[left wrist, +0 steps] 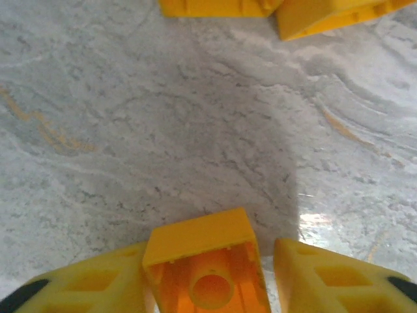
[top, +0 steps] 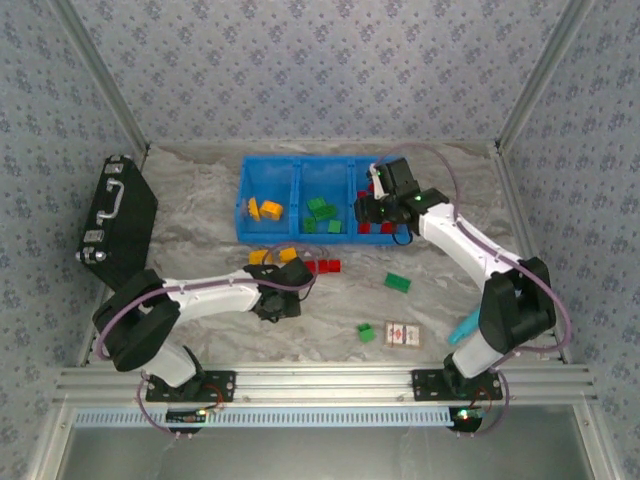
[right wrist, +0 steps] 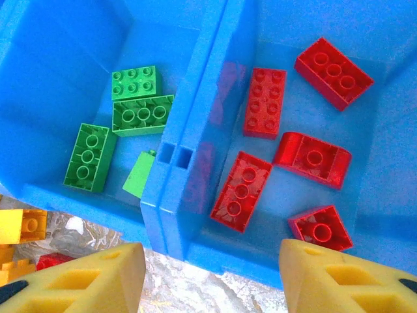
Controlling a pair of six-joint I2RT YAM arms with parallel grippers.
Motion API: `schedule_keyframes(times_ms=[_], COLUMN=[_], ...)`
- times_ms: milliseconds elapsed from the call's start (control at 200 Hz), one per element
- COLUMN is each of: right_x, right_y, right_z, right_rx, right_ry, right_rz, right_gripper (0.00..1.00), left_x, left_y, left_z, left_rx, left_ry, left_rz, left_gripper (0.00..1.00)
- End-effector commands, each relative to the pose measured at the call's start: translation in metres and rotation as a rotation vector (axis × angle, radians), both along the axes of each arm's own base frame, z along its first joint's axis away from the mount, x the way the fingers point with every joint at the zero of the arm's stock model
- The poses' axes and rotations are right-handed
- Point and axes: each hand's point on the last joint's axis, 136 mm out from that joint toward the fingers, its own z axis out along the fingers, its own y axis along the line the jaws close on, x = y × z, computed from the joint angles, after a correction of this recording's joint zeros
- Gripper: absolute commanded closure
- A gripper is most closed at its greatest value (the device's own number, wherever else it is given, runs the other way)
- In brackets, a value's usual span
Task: Sort the legos into containers by color
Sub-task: Pick up the lego from the middle-left of the table, then place the lego in the container.
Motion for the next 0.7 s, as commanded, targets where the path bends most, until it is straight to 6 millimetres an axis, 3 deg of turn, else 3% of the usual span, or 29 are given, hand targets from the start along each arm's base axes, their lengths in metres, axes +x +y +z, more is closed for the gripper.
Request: schedule_keyframes(times_ms=[0, 120, 140, 320, 450, 625, 695], right_x=[-0.004, -0.011, -0.019, -0.053, -0.088, -0.135, -0.152], right_y=[-0.002, -0.002, -0.004, -0.014, -0.025, -0.027, -0.024], right_z=[0.011, 0.006, -0.007, -0.031, -0.054, -0.070, -0.073], right_rx=[0.015, 0.040, 0.033, 0.049, 0.039, 0.019, 0.023], right_ry=[-0.036, -0.018, 0.014, 0.101, 0.176, 0.238, 0.258], right_rz=[0.013, 0.021, 0.022, 0.005, -0.026, -0.029, -0.033], right_gripper=[0.42, 0.42, 0.42, 0.42, 0.42, 0.42, 0.41], left_x=[0.002, 0.007, 0.009, 0.020, 0.047, 0.107, 0.133], left_y=[0.004, 0.005, 0.006, 0.011, 0.018, 0.038, 0.048], left_z=[0.001, 0.003, 0.004, 0.022, 0.063, 0.136, 0.154], left_rx=[0.051, 0.108, 0.120, 0.158, 0.179, 0.159, 0.151], left_ry=[-0.011, -0.024, -0.027, -0.077, -0.172, -0.348, -0.401], left_rz=[-0.008, -0.066, -0.074, -0.112, -0.137, -0.131, -0.126], left_gripper=[0.59, 0.69, 0.69, 0.71, 0.71, 0.71, 0.71])
